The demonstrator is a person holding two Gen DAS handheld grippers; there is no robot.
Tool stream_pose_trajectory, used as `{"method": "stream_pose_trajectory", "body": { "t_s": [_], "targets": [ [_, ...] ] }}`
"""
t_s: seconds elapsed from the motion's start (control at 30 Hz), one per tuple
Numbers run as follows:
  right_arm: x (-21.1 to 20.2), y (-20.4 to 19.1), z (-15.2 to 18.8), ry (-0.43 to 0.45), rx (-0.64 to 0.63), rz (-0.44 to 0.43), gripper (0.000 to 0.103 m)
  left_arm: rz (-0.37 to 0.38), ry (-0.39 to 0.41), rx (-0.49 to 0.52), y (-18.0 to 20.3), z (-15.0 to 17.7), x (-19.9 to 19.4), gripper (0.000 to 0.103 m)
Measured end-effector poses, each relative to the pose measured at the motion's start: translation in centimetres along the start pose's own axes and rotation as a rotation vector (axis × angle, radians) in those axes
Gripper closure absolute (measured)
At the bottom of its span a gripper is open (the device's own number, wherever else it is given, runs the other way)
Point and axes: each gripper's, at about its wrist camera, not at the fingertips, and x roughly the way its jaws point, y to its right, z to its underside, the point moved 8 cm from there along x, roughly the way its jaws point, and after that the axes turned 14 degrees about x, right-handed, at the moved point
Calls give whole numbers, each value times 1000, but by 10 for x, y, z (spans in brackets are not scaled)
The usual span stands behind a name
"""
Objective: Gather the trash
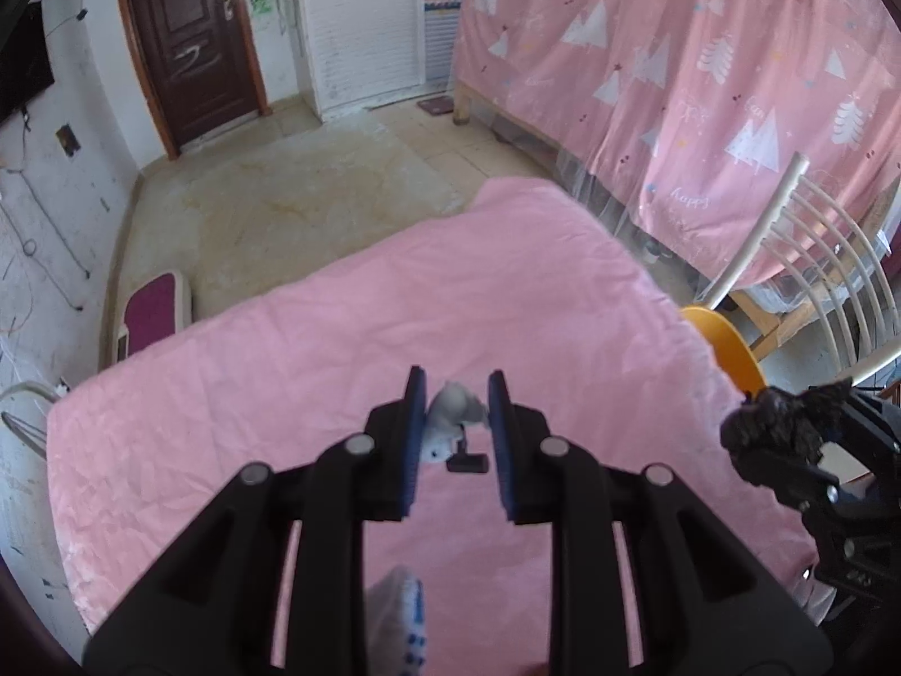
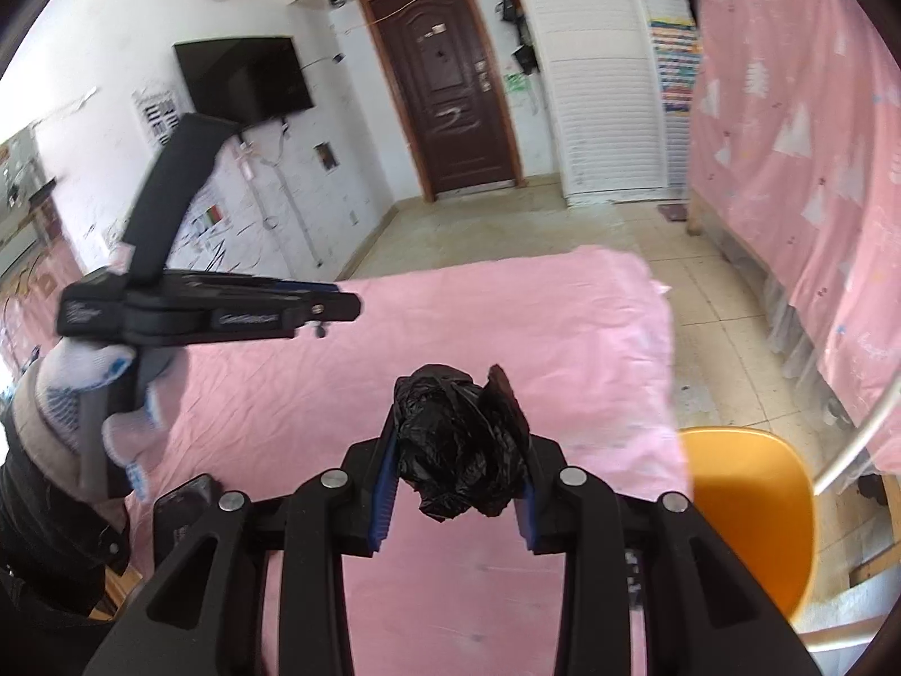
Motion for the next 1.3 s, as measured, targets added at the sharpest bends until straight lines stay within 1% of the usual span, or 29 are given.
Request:
{"method": "stream_pose_trajectory", "body": {
  "t_s": [0.17,0.3,0.43,0.63,0.77,0.8,0.83,0.87,0.9,0.93,1.0,1.03,1.1,1.17,1.2,1.27,1.3],
  "targets": [
    [-23,43,-9,43,50,43,79,40,31,28,45,-29,-4,82],
    [-42,80,-13,73,85,77,79,99,46,52,83,-48,-2,82],
    [-54,112,-14,96,111,122,79,180,43,63,122,-65,8,82],
    [-57,155,-5,92,158,169,79,296,34,83,179,-84,27,82],
    [-55,178,0,85,205,182,78,333,14,97,211,-89,39,82],
    [-54,184,2,82,213,184,77,327,9,98,214,-90,42,81],
    [-51,187,4,77,218,186,77,320,2,100,219,-91,46,80],
    [-49,190,5,72,223,188,76,325,-3,98,221,-91,48,69],
    [-46,192,7,66,228,189,74,322,-5,92,222,-92,49,61],
    [-43,195,8,62,234,191,72,314,-4,89,221,-92,50,47],
    [-38,198,9,55,235,197,62,311,-1,87,221,-93,49,45],
    [-36,198,9,51,234,200,59,306,4,86,220,-92,47,45],
    [-33,199,9,52,238,207,41,304,9,74,215,-90,43,45],
    [-32,200,7,60,242,215,36,294,19,64,209,-88,37,44],
    [-32,199,6,62,244,215,35,289,31,61,206,-87,31,44],
    [-33,195,4,72,246,216,33,273,60,55,198,-85,18,37],
    [-33,192,2,75,244,212,32,264,74,54,194,-84,13,35]
  ]
}}
